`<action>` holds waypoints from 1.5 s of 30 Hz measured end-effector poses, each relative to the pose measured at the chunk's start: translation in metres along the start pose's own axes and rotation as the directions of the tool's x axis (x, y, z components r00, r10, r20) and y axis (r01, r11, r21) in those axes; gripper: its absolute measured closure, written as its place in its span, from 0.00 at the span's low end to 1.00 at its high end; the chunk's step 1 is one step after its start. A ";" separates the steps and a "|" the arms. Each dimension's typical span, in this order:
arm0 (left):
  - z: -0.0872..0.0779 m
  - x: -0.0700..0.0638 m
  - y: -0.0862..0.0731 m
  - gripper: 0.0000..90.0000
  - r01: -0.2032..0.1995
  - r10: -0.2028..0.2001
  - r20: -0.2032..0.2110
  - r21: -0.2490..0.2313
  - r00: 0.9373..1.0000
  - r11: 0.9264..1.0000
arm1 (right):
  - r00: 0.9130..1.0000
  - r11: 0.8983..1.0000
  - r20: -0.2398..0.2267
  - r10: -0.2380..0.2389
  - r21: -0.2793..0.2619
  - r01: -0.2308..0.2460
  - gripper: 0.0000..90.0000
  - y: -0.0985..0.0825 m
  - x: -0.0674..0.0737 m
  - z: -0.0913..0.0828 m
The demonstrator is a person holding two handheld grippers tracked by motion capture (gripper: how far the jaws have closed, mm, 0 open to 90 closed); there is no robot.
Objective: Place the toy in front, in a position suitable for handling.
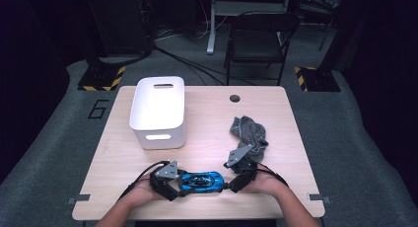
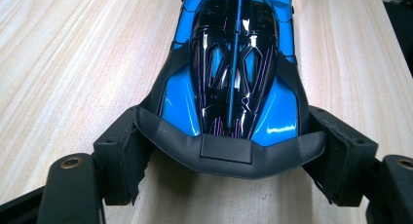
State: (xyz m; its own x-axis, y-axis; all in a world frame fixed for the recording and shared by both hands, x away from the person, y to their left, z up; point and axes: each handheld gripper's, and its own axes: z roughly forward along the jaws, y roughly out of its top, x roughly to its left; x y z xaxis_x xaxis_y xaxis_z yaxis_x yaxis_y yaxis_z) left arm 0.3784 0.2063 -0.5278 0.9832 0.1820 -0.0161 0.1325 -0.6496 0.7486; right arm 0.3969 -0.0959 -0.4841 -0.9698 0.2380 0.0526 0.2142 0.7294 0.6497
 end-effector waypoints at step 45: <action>-0.007 0.003 -0.004 0.28 -0.029 0.028 0.034 0.015 0.999 0.999 | 0.971 0.971 -0.082 -0.223 0.073 0.229 0.28 0.018 0.011 0.049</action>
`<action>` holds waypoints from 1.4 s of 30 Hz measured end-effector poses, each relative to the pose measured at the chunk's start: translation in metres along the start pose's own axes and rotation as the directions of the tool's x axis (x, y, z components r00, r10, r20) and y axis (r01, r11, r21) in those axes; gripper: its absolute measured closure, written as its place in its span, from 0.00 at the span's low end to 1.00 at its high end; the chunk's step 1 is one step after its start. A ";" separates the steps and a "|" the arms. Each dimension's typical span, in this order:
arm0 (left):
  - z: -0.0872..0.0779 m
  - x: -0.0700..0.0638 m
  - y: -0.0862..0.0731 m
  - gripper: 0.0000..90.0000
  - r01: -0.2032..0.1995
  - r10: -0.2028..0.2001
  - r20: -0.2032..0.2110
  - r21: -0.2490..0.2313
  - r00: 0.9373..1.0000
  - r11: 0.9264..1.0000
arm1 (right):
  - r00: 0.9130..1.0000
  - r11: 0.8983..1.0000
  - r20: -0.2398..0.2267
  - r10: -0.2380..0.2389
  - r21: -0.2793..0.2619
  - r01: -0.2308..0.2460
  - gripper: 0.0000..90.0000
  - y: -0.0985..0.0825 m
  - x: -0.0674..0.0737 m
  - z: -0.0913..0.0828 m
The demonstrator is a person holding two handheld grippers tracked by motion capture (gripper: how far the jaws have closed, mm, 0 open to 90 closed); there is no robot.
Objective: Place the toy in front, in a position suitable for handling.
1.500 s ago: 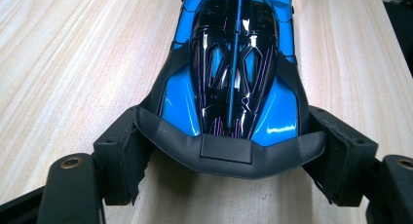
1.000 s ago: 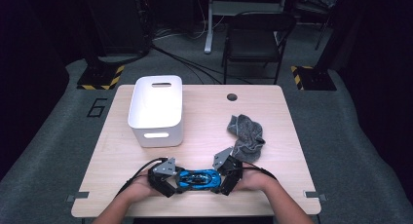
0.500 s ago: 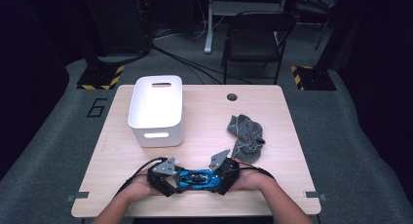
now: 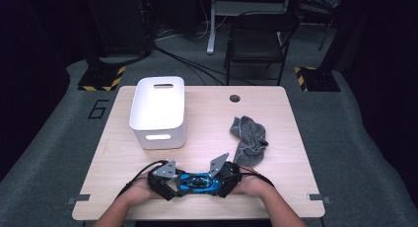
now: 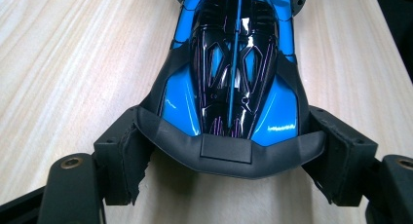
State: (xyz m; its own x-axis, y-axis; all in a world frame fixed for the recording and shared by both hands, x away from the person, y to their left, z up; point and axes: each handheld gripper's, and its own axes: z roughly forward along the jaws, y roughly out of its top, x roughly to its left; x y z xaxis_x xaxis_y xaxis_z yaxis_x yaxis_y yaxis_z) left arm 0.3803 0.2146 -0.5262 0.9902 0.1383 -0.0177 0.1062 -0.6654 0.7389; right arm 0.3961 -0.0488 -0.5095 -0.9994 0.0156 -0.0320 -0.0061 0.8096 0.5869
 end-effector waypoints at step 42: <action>-0.026 -0.011 0.020 0.28 -0.024 0.024 0.004 -0.014 1.000 1.000 | 0.999 0.996 -0.048 0.007 -0.094 -0.012 0.29 -0.001 0.006 0.001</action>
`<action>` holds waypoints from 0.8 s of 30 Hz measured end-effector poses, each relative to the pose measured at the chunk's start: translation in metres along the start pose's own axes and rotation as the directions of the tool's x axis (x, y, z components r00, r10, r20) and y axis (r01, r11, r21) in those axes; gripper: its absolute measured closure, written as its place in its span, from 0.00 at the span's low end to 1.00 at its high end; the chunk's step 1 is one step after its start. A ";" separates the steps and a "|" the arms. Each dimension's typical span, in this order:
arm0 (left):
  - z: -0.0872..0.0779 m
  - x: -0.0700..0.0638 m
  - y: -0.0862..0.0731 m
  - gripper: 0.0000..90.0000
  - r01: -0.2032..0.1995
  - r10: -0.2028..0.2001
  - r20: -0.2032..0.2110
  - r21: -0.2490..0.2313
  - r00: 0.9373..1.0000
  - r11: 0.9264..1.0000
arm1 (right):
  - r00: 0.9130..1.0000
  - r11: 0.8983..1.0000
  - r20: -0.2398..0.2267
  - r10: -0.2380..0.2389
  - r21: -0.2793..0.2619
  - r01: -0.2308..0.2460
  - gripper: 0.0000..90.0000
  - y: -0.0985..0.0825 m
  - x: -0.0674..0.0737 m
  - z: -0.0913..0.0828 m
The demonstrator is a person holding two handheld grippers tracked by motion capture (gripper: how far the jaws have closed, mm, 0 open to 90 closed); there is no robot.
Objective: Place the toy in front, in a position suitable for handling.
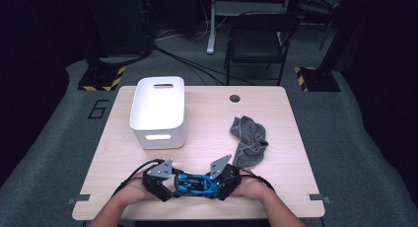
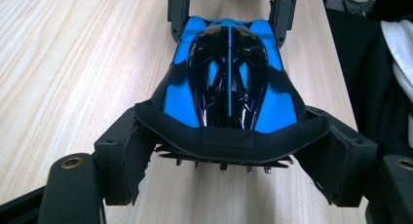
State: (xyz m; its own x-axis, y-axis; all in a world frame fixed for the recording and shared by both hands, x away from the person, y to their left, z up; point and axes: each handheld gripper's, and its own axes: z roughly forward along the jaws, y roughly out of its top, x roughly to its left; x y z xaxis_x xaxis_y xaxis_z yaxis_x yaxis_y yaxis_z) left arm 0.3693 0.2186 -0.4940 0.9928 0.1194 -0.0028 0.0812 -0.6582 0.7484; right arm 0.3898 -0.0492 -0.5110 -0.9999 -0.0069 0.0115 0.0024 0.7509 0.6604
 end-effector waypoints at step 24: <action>-0.024 0.000 0.018 0.29 -0.015 0.016 0.021 -0.078 1.000 0.997 | 0.998 0.997 -0.042 0.037 -0.061 -0.039 0.27 0.009 0.000 0.005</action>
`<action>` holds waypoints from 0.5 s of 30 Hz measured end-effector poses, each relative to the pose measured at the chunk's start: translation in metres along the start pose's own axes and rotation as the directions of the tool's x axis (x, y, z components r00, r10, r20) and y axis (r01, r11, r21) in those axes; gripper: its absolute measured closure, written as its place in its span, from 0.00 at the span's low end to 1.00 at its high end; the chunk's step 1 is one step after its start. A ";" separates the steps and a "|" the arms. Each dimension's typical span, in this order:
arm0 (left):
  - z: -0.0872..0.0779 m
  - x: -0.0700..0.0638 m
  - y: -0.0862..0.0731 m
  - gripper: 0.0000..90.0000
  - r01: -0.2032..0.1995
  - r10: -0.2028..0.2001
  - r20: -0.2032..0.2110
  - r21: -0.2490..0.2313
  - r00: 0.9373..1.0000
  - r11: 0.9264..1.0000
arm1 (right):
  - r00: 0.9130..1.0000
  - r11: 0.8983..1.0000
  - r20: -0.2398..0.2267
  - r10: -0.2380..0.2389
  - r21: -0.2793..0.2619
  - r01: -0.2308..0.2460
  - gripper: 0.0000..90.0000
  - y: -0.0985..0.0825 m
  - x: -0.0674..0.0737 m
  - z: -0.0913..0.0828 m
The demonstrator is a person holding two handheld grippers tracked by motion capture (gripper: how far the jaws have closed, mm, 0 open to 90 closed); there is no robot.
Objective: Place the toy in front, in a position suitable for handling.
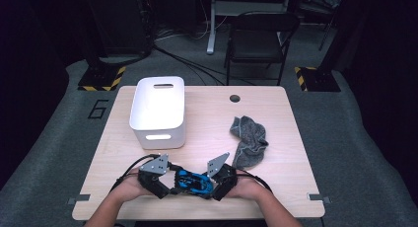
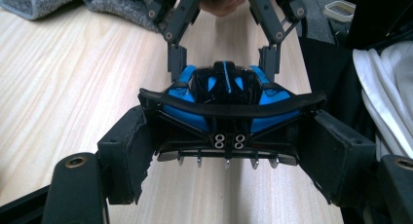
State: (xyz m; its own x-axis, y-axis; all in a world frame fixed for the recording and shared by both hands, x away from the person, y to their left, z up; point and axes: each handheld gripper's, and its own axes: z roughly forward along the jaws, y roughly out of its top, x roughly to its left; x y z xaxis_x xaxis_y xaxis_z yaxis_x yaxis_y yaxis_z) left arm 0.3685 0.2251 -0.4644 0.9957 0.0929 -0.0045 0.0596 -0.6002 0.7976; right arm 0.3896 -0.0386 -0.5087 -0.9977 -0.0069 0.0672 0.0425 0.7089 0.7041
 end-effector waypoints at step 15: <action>-0.001 -0.001 0.004 0.29 0.013 -0.013 -0.007 -0.016 1.000 1.000 | 0.999 1.000 0.023 -0.028 0.013 0.027 0.12 0.027 0.006 0.002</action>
State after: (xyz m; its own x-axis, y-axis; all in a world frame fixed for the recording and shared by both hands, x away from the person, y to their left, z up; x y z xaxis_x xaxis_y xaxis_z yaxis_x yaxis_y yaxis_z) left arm 0.3678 0.2233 -0.4602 0.9943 0.1063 -0.0107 0.0714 -0.5866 0.8067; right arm 0.3851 -0.0181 -0.4911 -0.9994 -0.0105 0.0317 0.0145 0.7174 0.6965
